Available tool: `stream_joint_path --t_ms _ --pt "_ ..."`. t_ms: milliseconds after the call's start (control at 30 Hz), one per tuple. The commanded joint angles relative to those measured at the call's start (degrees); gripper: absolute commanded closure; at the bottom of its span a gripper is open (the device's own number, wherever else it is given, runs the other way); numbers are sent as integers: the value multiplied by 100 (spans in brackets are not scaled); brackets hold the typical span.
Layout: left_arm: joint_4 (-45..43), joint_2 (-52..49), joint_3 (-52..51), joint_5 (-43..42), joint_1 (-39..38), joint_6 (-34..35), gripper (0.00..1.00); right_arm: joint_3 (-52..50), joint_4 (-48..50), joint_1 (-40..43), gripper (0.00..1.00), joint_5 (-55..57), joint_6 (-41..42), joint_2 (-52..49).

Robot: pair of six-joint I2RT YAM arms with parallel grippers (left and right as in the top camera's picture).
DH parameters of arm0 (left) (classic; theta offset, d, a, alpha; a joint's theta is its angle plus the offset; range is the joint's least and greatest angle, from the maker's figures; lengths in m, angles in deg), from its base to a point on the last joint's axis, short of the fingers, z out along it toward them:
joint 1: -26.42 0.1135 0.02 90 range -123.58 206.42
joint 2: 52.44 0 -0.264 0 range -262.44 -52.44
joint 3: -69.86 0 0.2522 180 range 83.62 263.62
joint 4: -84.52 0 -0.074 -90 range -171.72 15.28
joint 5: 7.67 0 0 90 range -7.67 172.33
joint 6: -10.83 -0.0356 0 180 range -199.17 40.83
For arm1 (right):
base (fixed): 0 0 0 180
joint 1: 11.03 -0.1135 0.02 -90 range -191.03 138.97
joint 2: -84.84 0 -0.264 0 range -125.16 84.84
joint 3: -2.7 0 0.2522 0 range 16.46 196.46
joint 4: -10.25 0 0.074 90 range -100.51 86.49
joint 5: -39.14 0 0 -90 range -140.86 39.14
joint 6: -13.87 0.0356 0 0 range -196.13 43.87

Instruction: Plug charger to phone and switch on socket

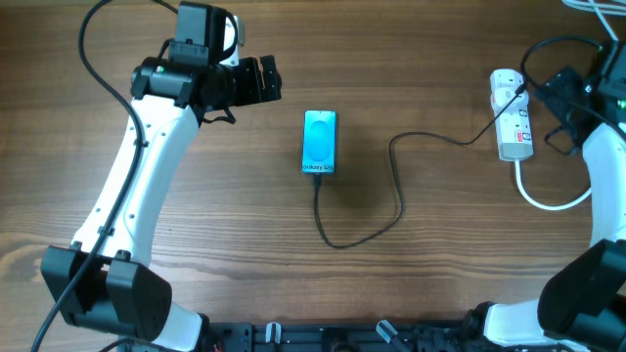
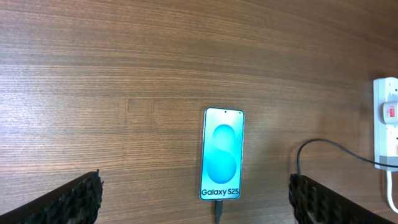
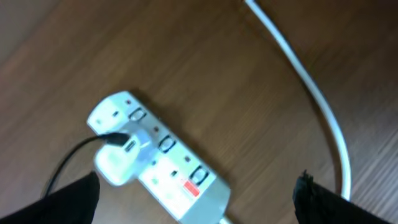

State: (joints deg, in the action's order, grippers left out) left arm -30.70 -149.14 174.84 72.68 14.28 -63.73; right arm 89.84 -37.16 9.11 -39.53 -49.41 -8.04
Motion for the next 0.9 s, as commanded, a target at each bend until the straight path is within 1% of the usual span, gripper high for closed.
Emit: stream_joint_path --t_ms 0,67,167,333,467,533,567,800,867 --pt "2 -48 -37 57 11 44 0 -330 267 138 0 107 -463 -251" --pt "2 -48 -37 57 11 44 0 -339 382 232 0 -4 -492 -487" --pt "2 -48 -37 57 11 44 0 -334 579 317 0 -391 -863 -909" --pt "2 -48 -37 57 11 44 0 -332 949 323 0 -363 -868 -1488" --pt "2 -48 -37 57 11 44 0 -332 1207 323 0 138 -890 -1808" --pt "2 -48 -37 57 11 44 0 -332 1403 323 0 -107 -1169 -2031" --pt "2 -48 -37 57 11 44 0 -332 1460 321 0 -136 -1167 -2111" --pt "2 -48 -37 57 11 44 0 -332 1733 317 0 -269 -1152 -2229" --pt "2 -48 -37 57 11 44 0 -332 1781 317 0 -638 -1172 -2229"
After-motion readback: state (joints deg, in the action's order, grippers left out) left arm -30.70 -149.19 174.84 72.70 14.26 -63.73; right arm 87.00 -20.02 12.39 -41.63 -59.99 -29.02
